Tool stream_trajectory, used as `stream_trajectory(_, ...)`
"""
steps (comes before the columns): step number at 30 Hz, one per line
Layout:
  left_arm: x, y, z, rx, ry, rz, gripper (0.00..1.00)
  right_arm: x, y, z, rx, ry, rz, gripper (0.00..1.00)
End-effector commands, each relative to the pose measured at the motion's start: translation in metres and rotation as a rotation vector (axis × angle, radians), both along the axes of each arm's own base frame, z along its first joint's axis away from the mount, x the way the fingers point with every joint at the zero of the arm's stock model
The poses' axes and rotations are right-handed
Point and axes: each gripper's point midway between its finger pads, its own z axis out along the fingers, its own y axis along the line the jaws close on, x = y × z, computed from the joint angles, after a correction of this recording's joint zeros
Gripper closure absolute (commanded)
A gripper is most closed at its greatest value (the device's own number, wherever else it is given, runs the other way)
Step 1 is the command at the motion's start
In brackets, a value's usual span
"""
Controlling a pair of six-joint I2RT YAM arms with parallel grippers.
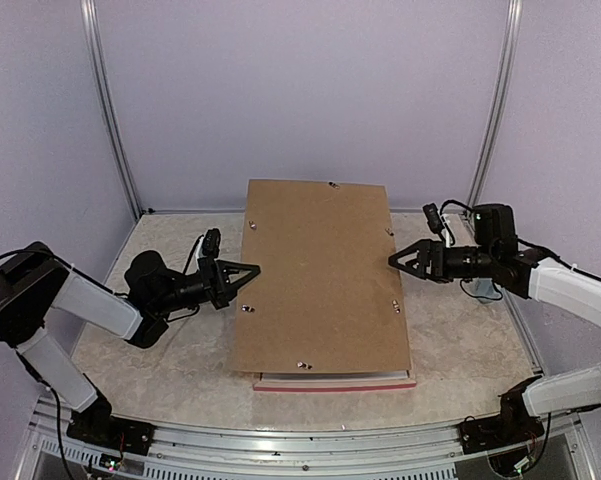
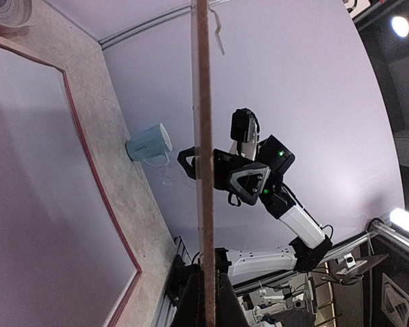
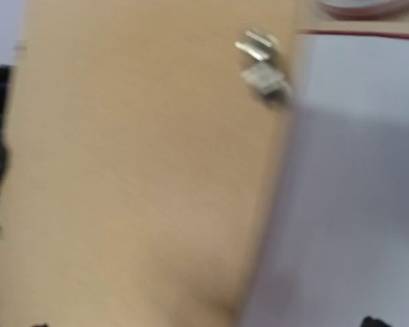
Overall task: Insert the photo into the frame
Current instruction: Pass from the left arm to the right
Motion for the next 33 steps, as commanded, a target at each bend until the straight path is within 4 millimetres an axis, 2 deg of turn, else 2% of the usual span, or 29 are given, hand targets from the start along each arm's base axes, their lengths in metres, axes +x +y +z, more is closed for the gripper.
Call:
stream_trajectory(1,-0.014,-0.002,0.032,-0.128,-0.101,-0.061,1.0,-0.006,0.012,0.01,0.082,-0.039,0.108,0.01)
stream_trajectory(3,-0.013,-0.006,0.023,-0.119,-0.082,-0.064,1.0,-0.004,0.014,0.008,0.104,-0.033,0.118,0.01)
stream_trajectory(11,-0.016,-0.013,0.017,-0.157,-0.062,-0.093,1.0,-0.009,0.019,-0.013,0.218,0.04,0.181,0.04)
stream_trajectory(21,-0.016,-0.025,-0.004,-0.142,-0.013,-0.105,1.0,-0.012,0.025,-0.012,0.307,0.082,0.247,0.16)
stream_trajectory(25,-0.016,-0.023,-0.006,-0.142,-0.01,-0.093,1.0,-0.019,0.027,-0.015,0.35,0.115,0.274,0.24)
stream_trajectory(33,-0.014,-0.023,-0.007,-0.139,-0.018,-0.085,1.0,-0.027,0.027,-0.021,0.4,0.16,0.301,0.32)
